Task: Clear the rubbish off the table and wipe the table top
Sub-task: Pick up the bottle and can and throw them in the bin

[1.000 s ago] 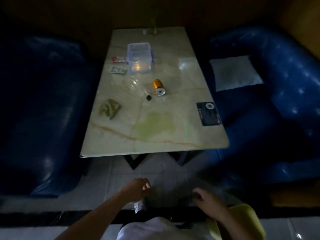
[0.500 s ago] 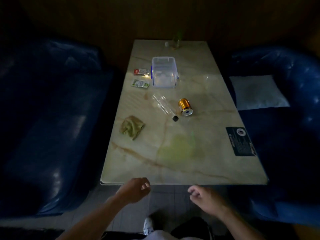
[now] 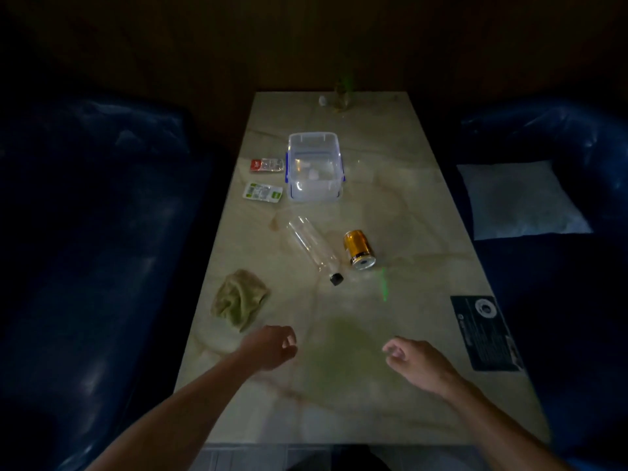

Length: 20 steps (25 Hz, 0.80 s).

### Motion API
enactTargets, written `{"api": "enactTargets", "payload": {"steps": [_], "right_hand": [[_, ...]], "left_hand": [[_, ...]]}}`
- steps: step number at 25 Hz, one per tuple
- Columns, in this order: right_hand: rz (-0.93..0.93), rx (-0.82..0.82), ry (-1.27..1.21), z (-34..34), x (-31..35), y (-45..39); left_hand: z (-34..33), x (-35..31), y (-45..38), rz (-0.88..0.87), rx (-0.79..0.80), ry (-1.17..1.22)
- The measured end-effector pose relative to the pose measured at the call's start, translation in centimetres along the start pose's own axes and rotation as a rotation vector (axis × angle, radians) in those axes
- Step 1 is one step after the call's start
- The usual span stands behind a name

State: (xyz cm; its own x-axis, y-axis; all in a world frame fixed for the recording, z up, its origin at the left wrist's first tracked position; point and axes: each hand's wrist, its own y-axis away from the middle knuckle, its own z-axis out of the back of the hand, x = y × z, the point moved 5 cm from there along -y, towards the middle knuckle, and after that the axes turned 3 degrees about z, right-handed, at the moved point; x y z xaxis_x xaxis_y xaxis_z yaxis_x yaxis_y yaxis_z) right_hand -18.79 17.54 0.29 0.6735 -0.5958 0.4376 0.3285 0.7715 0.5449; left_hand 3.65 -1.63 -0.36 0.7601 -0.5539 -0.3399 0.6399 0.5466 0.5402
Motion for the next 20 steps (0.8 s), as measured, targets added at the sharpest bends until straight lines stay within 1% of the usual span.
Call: {"api": "enactTargets", "payload": {"steps": [3,6,9,12,14,16,18,20], "right_hand": [[0.004,-0.025,0.022,3.9,-0.6,-3.9],[-0.016,-0.102,0.039,7.6,-0.7,-7.5],[0.001,-0.182,0.075,10.7,-0.2,-11.1],[0.016,-0.215,0.087,12.5,0.8,-14.4],[0.013,-0.216,0.067,13.0,1.6,-16.4],[-0.03,-0.206,-0.005,12.9,2.0,-18.2],[-0.08,-0.2,-0.067,12.5,2.3,-19.8],[-0.125,-0.184,-0.109,11.9,2.3,-21.1]], "left_hand": [[2.8,-1.0,-3.8,0.096,-0.012,0.041],[5.4,-1.4,-7.2,0.201,-0.03,0.041],[8.1,-2.2,-10.6,0.281,-0.104,0.115],[9.7,-2.9,-13.5,0.351,-0.181,0.187],[9.8,-3.2,-15.0,0.405,-0.238,0.292],[9.5,-3.5,-16.6,0.468,-0.281,0.459],[8.6,-3.4,-17.7,0.548,-0.31,0.627],[7.5,-3.5,-18.5,0.622,-0.322,0.739]]}}
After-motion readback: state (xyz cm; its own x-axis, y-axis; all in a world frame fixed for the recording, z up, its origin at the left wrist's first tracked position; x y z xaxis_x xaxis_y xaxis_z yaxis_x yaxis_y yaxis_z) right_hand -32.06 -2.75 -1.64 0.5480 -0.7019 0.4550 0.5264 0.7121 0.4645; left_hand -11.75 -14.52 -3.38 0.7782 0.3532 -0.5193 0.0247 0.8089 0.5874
